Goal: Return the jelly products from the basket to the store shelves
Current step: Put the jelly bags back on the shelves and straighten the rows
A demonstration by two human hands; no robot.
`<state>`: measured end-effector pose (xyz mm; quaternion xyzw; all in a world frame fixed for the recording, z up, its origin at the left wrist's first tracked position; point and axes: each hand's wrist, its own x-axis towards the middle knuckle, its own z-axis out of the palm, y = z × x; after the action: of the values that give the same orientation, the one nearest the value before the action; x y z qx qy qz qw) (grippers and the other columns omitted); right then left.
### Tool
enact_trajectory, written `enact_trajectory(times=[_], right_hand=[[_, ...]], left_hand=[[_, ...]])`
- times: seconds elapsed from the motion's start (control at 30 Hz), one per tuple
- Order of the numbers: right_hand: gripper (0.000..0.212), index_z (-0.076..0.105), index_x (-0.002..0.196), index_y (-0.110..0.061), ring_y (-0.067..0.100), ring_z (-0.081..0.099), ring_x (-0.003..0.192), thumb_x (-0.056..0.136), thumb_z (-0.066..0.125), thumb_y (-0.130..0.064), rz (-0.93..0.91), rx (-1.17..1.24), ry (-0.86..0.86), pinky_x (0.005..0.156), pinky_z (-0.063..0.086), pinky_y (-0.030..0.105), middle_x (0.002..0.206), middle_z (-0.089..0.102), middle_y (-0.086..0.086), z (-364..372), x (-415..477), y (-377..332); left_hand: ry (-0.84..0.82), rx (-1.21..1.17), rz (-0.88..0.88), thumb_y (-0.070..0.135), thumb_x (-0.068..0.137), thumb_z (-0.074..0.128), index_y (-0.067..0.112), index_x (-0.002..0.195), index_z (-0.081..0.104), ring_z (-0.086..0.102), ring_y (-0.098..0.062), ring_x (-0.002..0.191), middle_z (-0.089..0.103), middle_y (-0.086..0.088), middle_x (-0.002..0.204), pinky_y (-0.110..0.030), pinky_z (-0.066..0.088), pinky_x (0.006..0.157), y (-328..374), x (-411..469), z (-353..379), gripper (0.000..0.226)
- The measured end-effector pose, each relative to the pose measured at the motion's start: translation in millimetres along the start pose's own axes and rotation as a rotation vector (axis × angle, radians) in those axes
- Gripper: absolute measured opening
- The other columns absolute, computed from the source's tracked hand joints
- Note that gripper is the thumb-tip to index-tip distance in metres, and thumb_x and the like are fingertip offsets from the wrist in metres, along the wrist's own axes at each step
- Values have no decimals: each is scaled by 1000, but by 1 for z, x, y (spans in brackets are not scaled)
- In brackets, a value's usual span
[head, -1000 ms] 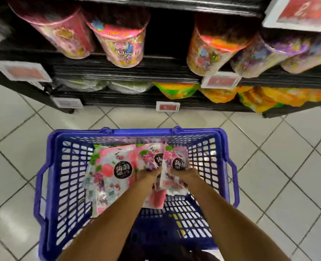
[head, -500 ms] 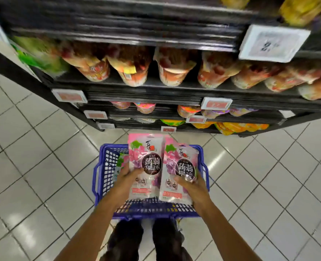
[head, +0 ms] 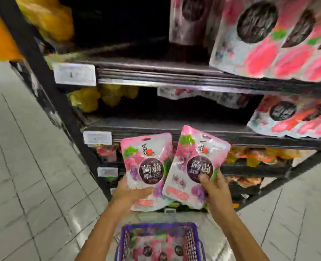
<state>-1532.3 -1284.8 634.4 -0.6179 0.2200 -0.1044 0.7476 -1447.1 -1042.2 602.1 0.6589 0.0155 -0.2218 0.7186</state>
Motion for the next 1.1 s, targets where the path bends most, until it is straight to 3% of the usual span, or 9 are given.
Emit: enact_trajectory(times=[0.07,0.1,0.3,0.4,0.5,0.63,0.77,0.93,1.1], right_hand=[[30,70,97,-25,14,62,58,69,73,-35,-132,-34,-18,49,48,21,71,71,-1,16,-11,-54],[27,70,93,-22,13,63,54,69,73,-34,-190,-36,-19,44,46,20,69,71,2,23,-16,-80],[36,71,94,-18,15,70,63,62,79,-32,-455,-28,-8,52,55,25,85,76,6,46,-28,-200],[43,71,90,-15,19,69,63,56,82,-38,-550,-24,4,56,55,27,84,76,9,46,-25,-241],[50,69,92,-12,23,70,67,55,84,-42,-627,-10,16,61,57,31,86,76,11,43,-19,-278],[42,72,90,-22,14,66,61,59,82,-49,-728,-23,-1,53,51,20,78,75,7,48,-10,-326],[44,67,84,-13,17,63,59,61,82,-46,-793,-70,1,54,47,25,74,72,16,64,0,-364],[21,65,83,-19,7,60,47,76,83,-28,-896,-156,-38,45,46,19,64,72,-2,99,9,-394],[23,70,98,-16,6,70,70,79,81,-24,-938,-178,-82,59,51,14,79,75,-5,143,21,-419]], left_hand=[[-22,-27,106,39,28,101,16,119,63,72,-20,94,76,-5,106,-26,58,68,46,-12,-4,102],[-26,-42,156,45,25,100,19,116,65,74,-18,90,77,-3,101,-26,58,66,68,-19,-6,101],[-29,-70,339,39,30,100,24,115,69,73,-24,84,76,-6,100,-38,59,58,175,-44,-14,91],[-8,-76,455,27,44,98,22,111,70,72,-15,71,77,0,88,-28,56,51,224,-53,-6,73],[6,-89,556,38,49,90,15,112,66,65,-5,56,72,9,71,-20,49,45,264,-65,4,72],[-9,-112,662,31,61,87,19,115,67,74,-17,82,77,-3,97,-26,57,55,305,-71,12,59],[-9,-100,727,23,65,80,20,112,68,73,-11,71,77,1,90,-22,55,52,332,-70,13,49],[-32,-68,769,22,69,78,25,110,71,74,-24,92,76,-7,104,-27,59,66,351,-65,5,42],[-36,-50,729,30,66,88,16,119,63,72,-31,97,75,-11,107,-46,59,82,368,-58,-10,60]])
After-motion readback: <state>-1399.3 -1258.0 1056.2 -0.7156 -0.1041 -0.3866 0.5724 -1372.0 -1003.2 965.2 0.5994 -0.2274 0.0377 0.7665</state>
